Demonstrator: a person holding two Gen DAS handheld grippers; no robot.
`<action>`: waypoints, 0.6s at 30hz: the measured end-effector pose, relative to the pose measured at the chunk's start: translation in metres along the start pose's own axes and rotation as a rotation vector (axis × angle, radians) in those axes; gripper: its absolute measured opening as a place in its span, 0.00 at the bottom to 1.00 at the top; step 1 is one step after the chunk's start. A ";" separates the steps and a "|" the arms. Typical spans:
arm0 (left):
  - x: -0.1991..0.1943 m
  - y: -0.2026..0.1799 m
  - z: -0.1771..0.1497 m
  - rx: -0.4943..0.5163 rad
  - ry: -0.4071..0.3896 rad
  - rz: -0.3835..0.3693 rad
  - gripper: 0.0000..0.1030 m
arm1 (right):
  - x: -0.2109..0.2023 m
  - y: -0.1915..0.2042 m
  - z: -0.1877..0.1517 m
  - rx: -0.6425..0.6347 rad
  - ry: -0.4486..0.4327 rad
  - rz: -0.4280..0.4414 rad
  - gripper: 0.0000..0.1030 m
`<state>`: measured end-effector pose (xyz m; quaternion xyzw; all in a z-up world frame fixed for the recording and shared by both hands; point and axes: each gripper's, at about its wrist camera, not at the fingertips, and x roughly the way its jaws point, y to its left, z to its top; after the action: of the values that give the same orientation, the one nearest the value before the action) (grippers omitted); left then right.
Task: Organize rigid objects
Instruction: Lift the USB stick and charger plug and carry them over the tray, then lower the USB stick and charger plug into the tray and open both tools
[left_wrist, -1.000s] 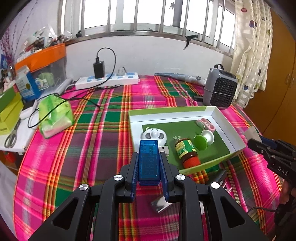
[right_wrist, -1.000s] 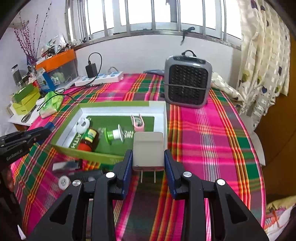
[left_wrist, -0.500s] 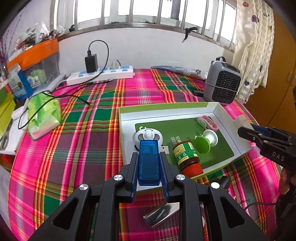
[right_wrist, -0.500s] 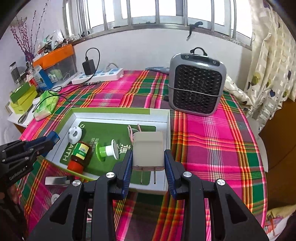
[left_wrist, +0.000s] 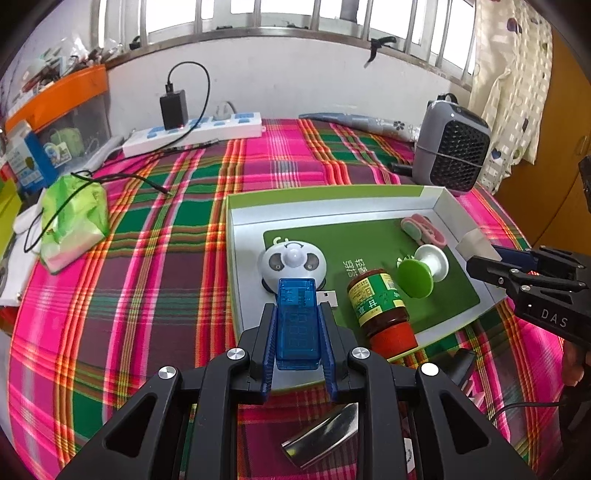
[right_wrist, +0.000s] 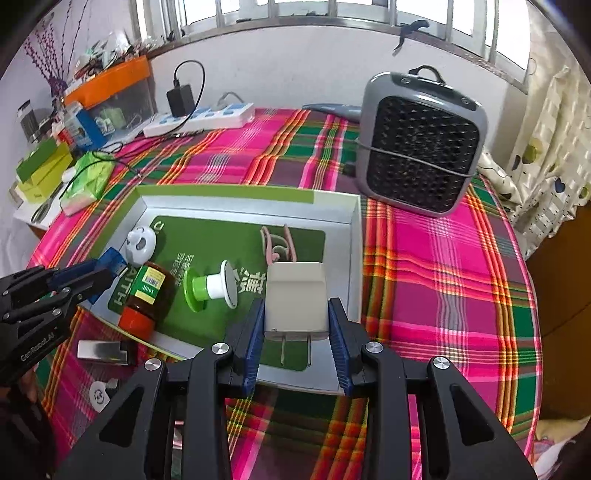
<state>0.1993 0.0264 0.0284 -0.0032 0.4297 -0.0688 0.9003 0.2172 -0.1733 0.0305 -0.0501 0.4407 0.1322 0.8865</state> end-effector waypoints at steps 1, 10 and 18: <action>0.001 0.000 0.000 0.001 0.002 0.000 0.20 | 0.001 0.001 0.000 -0.003 0.005 0.001 0.34; 0.007 -0.002 0.003 0.010 0.009 0.007 0.20 | 0.014 0.000 0.001 0.006 0.055 0.038 0.34; 0.013 -0.007 0.005 0.023 0.019 0.009 0.20 | 0.023 0.002 0.004 -0.003 0.076 0.036 0.34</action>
<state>0.2107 0.0174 0.0218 0.0098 0.4376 -0.0698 0.8964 0.2329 -0.1660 0.0142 -0.0486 0.4749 0.1468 0.8664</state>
